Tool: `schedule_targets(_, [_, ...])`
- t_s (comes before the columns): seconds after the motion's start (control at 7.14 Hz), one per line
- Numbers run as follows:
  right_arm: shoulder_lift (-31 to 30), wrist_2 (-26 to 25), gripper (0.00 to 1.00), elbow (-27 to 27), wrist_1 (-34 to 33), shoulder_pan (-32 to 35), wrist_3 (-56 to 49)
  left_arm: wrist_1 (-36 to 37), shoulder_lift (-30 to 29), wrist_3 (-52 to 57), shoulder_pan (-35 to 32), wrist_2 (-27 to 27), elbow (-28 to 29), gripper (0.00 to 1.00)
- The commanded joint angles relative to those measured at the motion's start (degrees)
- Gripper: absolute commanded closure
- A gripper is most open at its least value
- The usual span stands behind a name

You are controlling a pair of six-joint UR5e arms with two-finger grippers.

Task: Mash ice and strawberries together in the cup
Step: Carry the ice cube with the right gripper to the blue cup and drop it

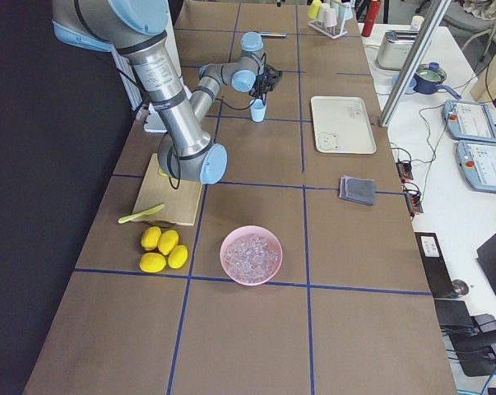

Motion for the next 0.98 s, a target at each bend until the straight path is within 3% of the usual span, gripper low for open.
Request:
schedule_targets(0.0, [-0.21,-0.78,0.97,-0.86,0.0,-1.85,0.07,0.05,0.01,-0.02,0.0,-0.03,0.04,0.0])
schedule_targets(0.28, [-0.22,-0.86,0.46,-1.21,0.0,-1.85,-0.2,0.05,0.01,-0.02,0.0,0.06,0.04,0.0])
schedule_targets(0.42, [-0.31,-0.86,0.31,-1.3,-0.09,-1.85,-0.2,0.05,0.01,-0.02,0.0,-0.03,-0.05,0.0])
schedule_targets(0.56, [-0.31,-0.86,0.2,-1.3,-0.09,-1.77,-0.2,0.05,0.01,-0.02,0.0,0.06,-0.05,0.0])
schedule_targets(0.84, [-0.48,0.01,0.2,-0.17,-2.01,0.06,-0.37,0.05,0.01,-0.02,0.0,-0.03,-0.14,0.0])
